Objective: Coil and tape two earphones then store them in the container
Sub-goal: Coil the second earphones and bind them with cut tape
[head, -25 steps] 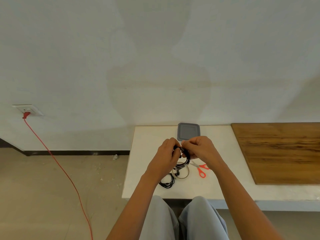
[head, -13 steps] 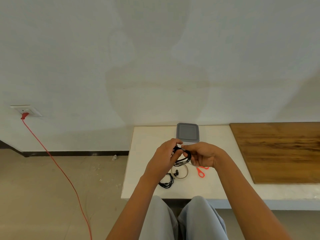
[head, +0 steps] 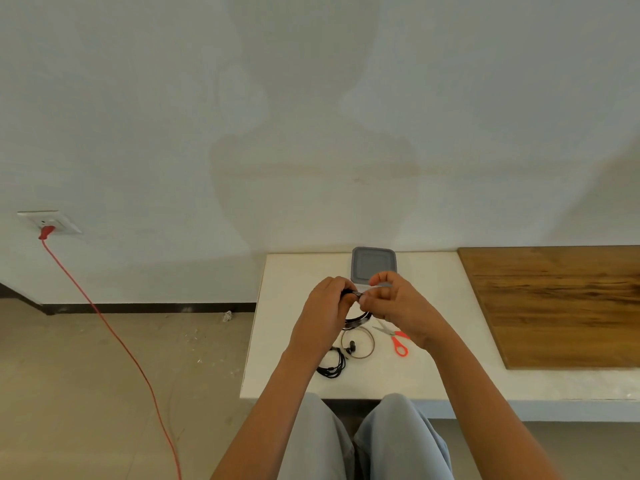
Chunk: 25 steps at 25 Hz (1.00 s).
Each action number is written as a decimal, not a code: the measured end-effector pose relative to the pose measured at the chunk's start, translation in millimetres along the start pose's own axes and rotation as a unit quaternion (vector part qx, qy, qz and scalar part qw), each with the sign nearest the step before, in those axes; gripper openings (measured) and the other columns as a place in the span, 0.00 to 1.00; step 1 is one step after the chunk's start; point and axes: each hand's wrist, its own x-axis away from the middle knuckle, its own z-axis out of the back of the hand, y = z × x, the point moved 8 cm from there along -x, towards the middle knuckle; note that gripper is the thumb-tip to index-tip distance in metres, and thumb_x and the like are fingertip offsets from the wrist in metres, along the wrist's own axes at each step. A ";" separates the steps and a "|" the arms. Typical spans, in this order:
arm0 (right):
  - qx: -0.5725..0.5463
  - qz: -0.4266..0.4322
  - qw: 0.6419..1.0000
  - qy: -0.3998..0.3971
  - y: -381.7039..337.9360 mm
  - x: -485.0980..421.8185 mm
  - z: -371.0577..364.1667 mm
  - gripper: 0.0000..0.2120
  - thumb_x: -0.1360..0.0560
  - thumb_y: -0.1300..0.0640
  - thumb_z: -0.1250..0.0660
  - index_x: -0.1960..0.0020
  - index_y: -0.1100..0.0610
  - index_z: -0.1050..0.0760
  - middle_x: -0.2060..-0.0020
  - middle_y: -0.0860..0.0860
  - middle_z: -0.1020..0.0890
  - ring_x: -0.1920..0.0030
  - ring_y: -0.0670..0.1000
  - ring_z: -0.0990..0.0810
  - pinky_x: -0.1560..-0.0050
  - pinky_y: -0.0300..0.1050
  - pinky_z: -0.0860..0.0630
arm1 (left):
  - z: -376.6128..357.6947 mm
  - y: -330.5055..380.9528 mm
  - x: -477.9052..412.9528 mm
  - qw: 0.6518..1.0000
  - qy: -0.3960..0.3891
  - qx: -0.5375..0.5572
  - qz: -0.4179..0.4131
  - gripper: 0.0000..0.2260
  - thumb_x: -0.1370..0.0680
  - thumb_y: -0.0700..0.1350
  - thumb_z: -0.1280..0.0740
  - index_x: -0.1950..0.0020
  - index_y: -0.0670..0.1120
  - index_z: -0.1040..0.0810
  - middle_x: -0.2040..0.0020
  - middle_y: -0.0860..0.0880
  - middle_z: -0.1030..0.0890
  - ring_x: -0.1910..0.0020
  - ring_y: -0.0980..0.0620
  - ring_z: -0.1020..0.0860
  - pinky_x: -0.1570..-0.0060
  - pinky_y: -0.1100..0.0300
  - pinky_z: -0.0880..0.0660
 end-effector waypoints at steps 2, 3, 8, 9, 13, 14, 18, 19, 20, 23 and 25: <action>0.101 0.069 0.992 0.015 -3.6 2.7 -0.3 0.13 0.29 0.64 0.28 0.49 0.54 0.28 0.58 0.52 0.18 0.56 0.50 0.17 0.52 0.43 0.20 | -4.9 -6.5 -1.7 0.998 -0.035 -0.002 0.052 0.07 0.20 0.43 0.38 0.46 0.43 0.22 0.54 0.51 0.22 0.59 0.58 0.27 0.62 0.74 0.32; 0.143 0.106 0.983 0.032 -7.0 4.0 -0.5 0.11 0.29 0.64 0.29 0.51 0.54 0.28 0.59 0.50 0.18 0.57 0.48 0.18 0.52 0.41 0.20 | -6.3 -9.2 -1.1 0.995 -0.052 0.011 0.080 0.08 0.20 0.44 0.38 0.45 0.43 0.22 0.56 0.52 0.22 0.62 0.59 0.27 0.64 0.73 0.32; 0.297 0.271 0.913 0.066 -29.7 13.2 -9.8 0.07 0.27 0.67 0.33 0.54 0.56 0.23 0.60 0.42 0.21 0.56 0.41 0.24 0.55 0.28 0.28 | -12.9 -20.2 7.6 0.962 -0.124 0.159 0.187 0.08 0.19 0.47 0.40 0.50 0.49 0.21 0.58 0.51 0.21 0.58 0.55 0.23 0.60 0.66 0.30; 0.318 0.295 0.899 0.059 -30.2 14.1 -11.1 0.08 0.27 0.67 0.32 0.53 0.56 0.23 0.60 0.40 0.22 0.55 0.41 0.25 0.55 0.29 0.28 | -15.2 -20.5 9.9 0.949 -0.141 0.196 0.205 0.09 0.18 0.48 0.40 0.51 0.50 0.21 0.57 0.52 0.21 0.57 0.56 0.24 0.58 0.66 0.30; 0.319 0.282 0.904 0.029 -25.2 12.0 -6.7 0.10 0.30 0.59 0.26 0.52 0.49 0.22 0.60 0.38 0.22 0.56 0.41 0.24 0.56 0.31 0.28 | -17.5 -21.0 14.9 0.927 -0.163 0.252 0.225 0.10 0.18 0.49 0.40 0.50 0.50 0.20 0.57 0.52 0.21 0.57 0.58 0.25 0.54 0.63 0.30; 0.310 0.276 0.910 0.024 -25.2 12.5 -6.6 0.10 0.30 0.58 0.25 0.53 0.47 0.22 0.61 0.38 0.22 0.57 0.41 0.24 0.56 0.30 0.28 | -17.7 -21.2 15.4 0.926 -0.165 0.255 0.225 0.11 0.18 0.50 0.40 0.50 0.50 0.19 0.57 0.52 0.21 0.57 0.57 0.25 0.53 0.63 0.29; 0.295 0.318 0.900 0.034 -33.6 15.6 -11.0 0.04 0.27 0.58 0.28 0.55 0.50 0.19 0.62 0.38 0.21 0.59 0.44 0.23 0.57 0.32 0.27 | -17.4 -19.3 15.2 0.927 -0.168 0.260 0.210 0.12 0.18 0.49 0.42 0.54 0.48 0.21 0.60 0.53 0.23 0.59 0.58 0.27 0.55 0.63 0.30; 0.297 0.326 0.897 0.042 -34.9 15.6 -11.0 0.03 0.26 0.60 0.29 0.55 0.52 0.18 0.62 0.38 0.20 0.59 0.43 0.23 0.57 0.32 0.26 | -16.8 -19.6 14.9 0.929 -0.166 0.257 0.209 0.12 0.17 0.49 0.42 0.55 0.49 0.21 0.60 0.53 0.23 0.60 0.58 0.27 0.55 0.64 0.30; 0.300 0.327 0.895 0.052 -35.8 15.4 -10.9 0.03 0.26 0.60 0.30 0.56 0.53 0.18 0.63 0.37 0.21 0.59 0.42 0.22 0.58 0.32 0.27 | -16.2 -19.5 14.5 0.931 -0.162 0.254 0.208 0.12 0.17 0.49 0.42 0.54 0.49 0.21 0.61 0.54 0.23 0.60 0.59 0.27 0.56 0.64 0.30; 0.320 0.296 0.897 0.075 -33.7 12.3 -11.4 0.04 0.24 0.59 0.33 0.56 0.53 0.20 0.66 0.36 0.21 0.61 0.39 0.22 0.59 0.30 0.28 | -15.7 -19.0 14.2 0.942 -0.156 0.227 0.194 0.10 0.18 0.49 0.41 0.52 0.50 0.22 0.60 0.55 0.23 0.60 0.59 0.26 0.57 0.66 0.30; 0.327 0.270 0.902 0.078 -29.9 8.0 -12.2 0.05 0.23 0.58 0.34 0.56 0.54 0.22 0.66 0.40 0.21 0.63 0.41 0.23 0.61 0.32 0.27 | -15.9 -19.3 12.7 0.955 -0.155 0.186 0.173 0.08 0.18 0.47 0.40 0.49 0.50 0.22 0.59 0.54 0.22 0.59 0.58 0.24 0.58 0.66 0.29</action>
